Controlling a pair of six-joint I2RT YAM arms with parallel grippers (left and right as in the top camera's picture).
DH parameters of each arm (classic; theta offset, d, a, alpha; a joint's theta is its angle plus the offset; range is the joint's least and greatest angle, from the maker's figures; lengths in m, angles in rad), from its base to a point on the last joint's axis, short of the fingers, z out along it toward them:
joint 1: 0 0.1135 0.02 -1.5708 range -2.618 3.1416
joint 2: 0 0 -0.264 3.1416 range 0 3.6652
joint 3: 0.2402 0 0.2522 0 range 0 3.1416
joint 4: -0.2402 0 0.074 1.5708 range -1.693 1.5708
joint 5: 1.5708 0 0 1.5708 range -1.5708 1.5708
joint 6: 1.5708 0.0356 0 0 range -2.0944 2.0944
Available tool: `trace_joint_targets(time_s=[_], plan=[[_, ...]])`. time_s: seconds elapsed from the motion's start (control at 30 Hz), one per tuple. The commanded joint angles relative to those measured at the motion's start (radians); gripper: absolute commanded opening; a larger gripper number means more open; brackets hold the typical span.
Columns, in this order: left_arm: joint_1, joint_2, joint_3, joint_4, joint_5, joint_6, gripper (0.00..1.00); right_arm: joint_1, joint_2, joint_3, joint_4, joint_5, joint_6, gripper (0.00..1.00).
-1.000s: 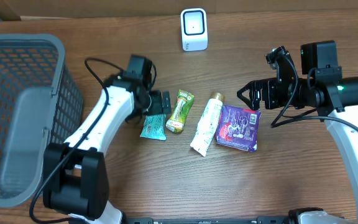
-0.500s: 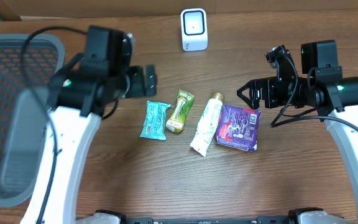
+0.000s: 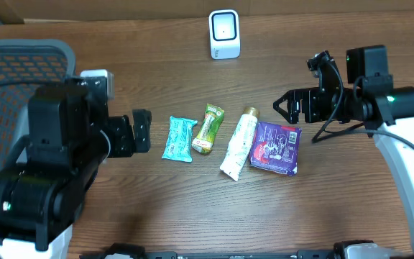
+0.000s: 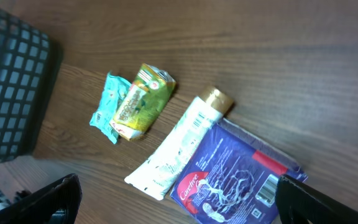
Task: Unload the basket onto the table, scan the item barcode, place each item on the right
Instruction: 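Raise the left gripper and hold it above the table left side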
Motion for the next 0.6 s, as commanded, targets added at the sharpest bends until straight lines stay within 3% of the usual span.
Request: trace_joint_targets(time_s=[0.0,0.23,0.4,0.47,0.57], plan=[[-0.001,0.02,0.002,-0.005,-0.014,0.023,1.0,0.005,0.057,-0.003,-0.002,0.012,0.074,1.0],[-0.001,0.072,0.002,-0.006,-0.013,0.023,1.0,0.005,0.14,-0.003,-0.061,0.128,0.142,0.99],[-0.001,0.123,0.002,-0.003,-0.013,0.022,1.0,0.005,0.165,-0.003,-0.115,0.149,0.142,0.88],[-0.001,0.147,0.002,-0.005,-0.013,0.022,1.0,0.006,0.175,-0.003,-0.132,0.148,0.141,0.79],[-0.001,0.181,0.002,-0.005,-0.013,0.022,0.99,0.006,0.181,-0.003,-0.147,0.146,0.139,0.74]])
